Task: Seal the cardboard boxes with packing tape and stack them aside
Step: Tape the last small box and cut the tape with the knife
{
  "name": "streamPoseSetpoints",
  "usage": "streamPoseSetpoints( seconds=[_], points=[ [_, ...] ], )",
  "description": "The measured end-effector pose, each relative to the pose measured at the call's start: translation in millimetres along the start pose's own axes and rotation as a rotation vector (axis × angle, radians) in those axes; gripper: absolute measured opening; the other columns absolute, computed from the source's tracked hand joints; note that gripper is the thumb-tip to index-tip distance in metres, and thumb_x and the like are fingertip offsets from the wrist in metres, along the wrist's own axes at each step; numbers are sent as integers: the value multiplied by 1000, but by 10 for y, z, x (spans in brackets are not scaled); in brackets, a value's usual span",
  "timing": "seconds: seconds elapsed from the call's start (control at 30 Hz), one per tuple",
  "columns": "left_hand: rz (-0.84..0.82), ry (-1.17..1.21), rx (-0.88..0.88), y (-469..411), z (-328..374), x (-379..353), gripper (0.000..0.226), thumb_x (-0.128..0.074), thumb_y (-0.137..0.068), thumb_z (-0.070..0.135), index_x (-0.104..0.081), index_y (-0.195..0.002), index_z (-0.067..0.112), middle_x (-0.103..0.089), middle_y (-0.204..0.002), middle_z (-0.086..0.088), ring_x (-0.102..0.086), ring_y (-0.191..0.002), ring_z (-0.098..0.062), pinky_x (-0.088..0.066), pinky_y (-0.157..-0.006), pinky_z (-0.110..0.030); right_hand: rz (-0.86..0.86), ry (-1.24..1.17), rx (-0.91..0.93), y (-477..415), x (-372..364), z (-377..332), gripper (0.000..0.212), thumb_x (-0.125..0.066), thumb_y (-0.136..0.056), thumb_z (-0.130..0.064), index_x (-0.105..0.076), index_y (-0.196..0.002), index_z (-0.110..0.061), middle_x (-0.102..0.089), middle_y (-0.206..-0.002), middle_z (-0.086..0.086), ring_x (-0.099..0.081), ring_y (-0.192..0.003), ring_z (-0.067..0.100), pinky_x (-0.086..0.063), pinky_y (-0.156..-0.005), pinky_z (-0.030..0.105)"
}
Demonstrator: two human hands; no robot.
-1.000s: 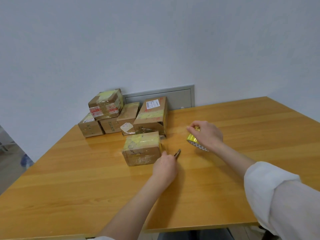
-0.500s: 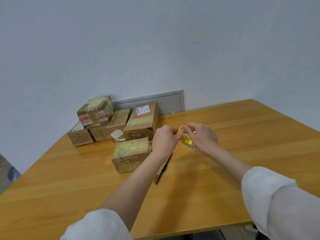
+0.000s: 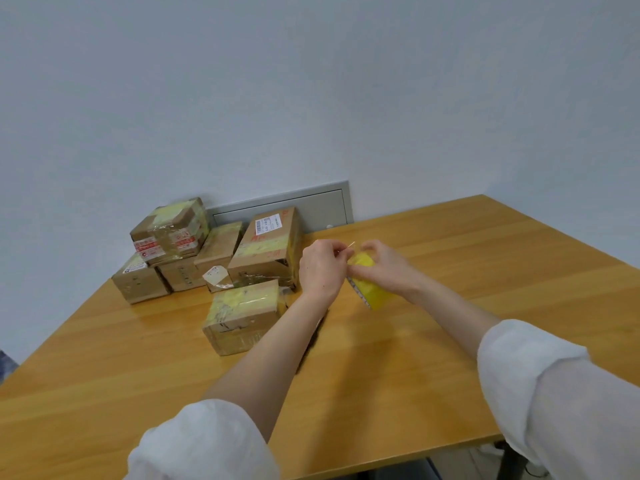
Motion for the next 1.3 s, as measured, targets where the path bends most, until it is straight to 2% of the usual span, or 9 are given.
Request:
streamPoseSetpoints(
  seconds=[0.1,0.3,0.43,0.5,0.7,0.93,1.07,1.17,1.3],
  points=[
    [-30,-46,0,15,11,-57,19,-60,-93,28,-74,-98,16,-71,-91,-2,-64,-87,-20,-52,-72,-34,3,2,26,-8,107,9,80,-78,-77,-27,-35,-144,-19,-58,-131,9,-54,-119,22,-43,-92,28],
    [-75,58,111,-32,-80,-216,22,-67,-87,37,-73,-101,21,-56,-106,7,-52,-99,-9,-42,-74,-30,41,53,106,29,226,74,65,-77,-77,-22,-48,-135,-23,-61,-127,2,-57,-119,18,-42,-86,23],
    [-116,204,103,-20,-13,-307,9,-65,-89,28,-72,-82,28,-66,-73,13,-64,-90,-16,-48,-73,-28,103,121,131,42,333,97,61,-76,-77,-25,-49,-132,-24,-59,-132,-1,-54,-122,15,-42,-89,27],
    [-127,166,87,3,19,-348,12,-63,-91,29,-72,-85,30,-66,-72,13,-64,-90,-15,-51,-78,-31,127,192,115,50,356,135,60,-74,-79,-30,-48,-133,-27,-58,-133,-2,-54,-123,17,-43,-90,29],
    [-139,-126,38,41,10,-344,36,-44,-100,20,-55,-134,17,-64,-126,-7,-56,-118,-27,-48,-92,-38,213,626,18,167,477,374,52,-62,-90,-37,-38,-137,-36,-56,-133,-2,-53,-120,25,-40,-78,30],
    [-311,-457,-6,293,-356,-254,40,-53,-95,19,-51,-134,11,-57,-129,-8,-57,-113,-24,-53,-89,-37,160,975,-32,291,374,585,45,-54,-96,-27,-39,-137,-35,-65,-108,2,-60,-102,23,-34,-75,31],
    [-474,-703,37,531,-654,-206,28,-49,-94,16,-56,-121,11,-61,-114,-7,-61,-99,-25,-54,-75,-34,117,892,-110,264,362,647,55,-57,-92,-45,-35,-141,-38,-51,-132,2,-46,-123,24,-37,-94,36],
    [-539,-806,47,683,-788,-251,24,-43,-94,11,-55,-115,12,-58,-111,-7,-59,-98,-26,-49,-71,-33,242,841,-4,269,368,476,55,-55,-90,-52,-40,-139,-33,-47,-131,3,-42,-123,23,-41,-93,37],
    [-527,-520,102,686,-650,-452,31,-49,-91,11,-56,-122,10,-61,-114,-11,-59,-103,-29,-53,-82,-37,318,746,114,262,308,200,41,-55,-93,-39,-47,-132,-27,-49,-126,4,-43,-120,24,-41,-89,36]
  ],
)
Point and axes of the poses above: each hand's wrist, its own y-axis away from the middle knuckle, its own x-axis out of the back of the hand, z = x × y, the point moved 8 cm from there along -y, towards the middle knuckle
